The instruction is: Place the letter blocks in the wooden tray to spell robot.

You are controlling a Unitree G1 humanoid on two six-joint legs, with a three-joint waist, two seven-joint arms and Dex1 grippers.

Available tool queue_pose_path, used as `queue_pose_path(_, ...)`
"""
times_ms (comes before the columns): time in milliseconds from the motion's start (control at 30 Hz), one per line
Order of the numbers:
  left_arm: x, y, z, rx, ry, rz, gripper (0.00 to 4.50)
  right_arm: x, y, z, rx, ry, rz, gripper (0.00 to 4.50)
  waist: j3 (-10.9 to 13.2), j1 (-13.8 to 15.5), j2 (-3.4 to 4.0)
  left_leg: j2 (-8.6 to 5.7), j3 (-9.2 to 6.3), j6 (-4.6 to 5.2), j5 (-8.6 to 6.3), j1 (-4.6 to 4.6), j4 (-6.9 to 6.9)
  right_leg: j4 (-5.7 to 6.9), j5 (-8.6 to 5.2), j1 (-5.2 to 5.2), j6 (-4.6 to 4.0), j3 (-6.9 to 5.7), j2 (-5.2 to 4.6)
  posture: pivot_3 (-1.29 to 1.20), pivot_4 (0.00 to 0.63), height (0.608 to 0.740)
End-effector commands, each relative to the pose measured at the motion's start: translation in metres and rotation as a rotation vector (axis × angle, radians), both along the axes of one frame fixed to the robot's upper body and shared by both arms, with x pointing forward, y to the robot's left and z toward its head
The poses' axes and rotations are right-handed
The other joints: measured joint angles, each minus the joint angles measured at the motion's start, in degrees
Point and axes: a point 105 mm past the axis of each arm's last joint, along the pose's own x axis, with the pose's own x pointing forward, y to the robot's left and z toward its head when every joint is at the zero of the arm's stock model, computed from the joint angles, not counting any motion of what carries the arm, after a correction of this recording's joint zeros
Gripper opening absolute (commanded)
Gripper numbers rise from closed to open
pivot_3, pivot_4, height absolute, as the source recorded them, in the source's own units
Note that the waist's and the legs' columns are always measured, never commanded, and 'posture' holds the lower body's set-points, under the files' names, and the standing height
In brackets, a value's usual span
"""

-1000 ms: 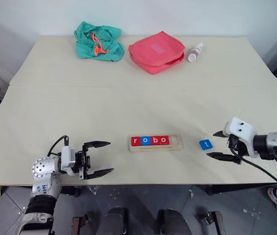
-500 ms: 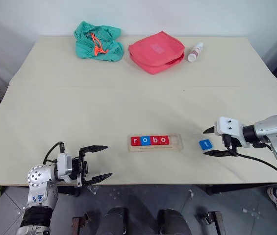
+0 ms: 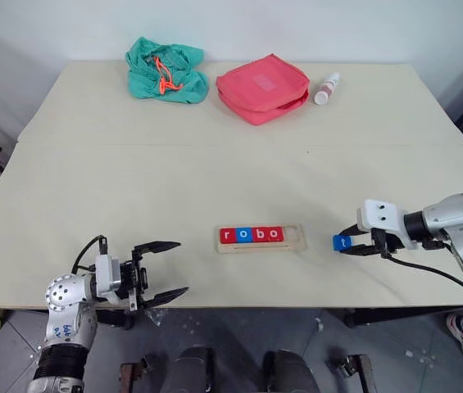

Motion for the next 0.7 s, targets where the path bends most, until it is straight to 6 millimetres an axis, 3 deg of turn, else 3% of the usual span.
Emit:
queue_pose_path(33,0.003,0.001,0.003,0.003,-0.009,-0.008,4.50,0.006,0.018,0.028,0.112,-0.043,-0.039,1.46,0.0,0.0,0.00,0.00,0.00,0.00,0.00,0.00,-0.01,0.00,0.00,-0.02,0.00,0.00,0.00,0.00,0.150,0.740)
queue_pose_path(133,0.007,0.000,0.004,0.001,-0.013,-0.019,4.50,0.002,0.053,0.049,0.231,-0.007,-0.029,1.46,0.0,-0.2,0.07,0.02,0.02,-0.01,0.00,-0.03,-0.05,0.01,0.00,-0.10,0.00,0.01,0.01,0.00,0.150,0.740)
queue_pose_path(333,0.011,0.000,0.006,0.005,-0.019,-0.027,4.50,-0.003,0.084,0.048,0.254,0.023,0.014,1.46,0.0,0.3,0.06,-0.03,-0.15,-0.05,-0.03,-0.08,-0.08,0.10,0.00,-0.18,0.00,0.00,0.01,0.00,0.150,0.740)
queue_pose_path(700,0.007,0.005,0.007,0.013,-0.026,-0.012,4.50,0.012,0.090,0.028,0.226,0.026,0.025,1.46,0.0,-0.2,0.06,-0.04,-0.14,-0.05,-0.03,-0.16,-0.09,0.12,0.00,-0.26,0.00,-0.04,0.02,0.00,0.150,0.740)
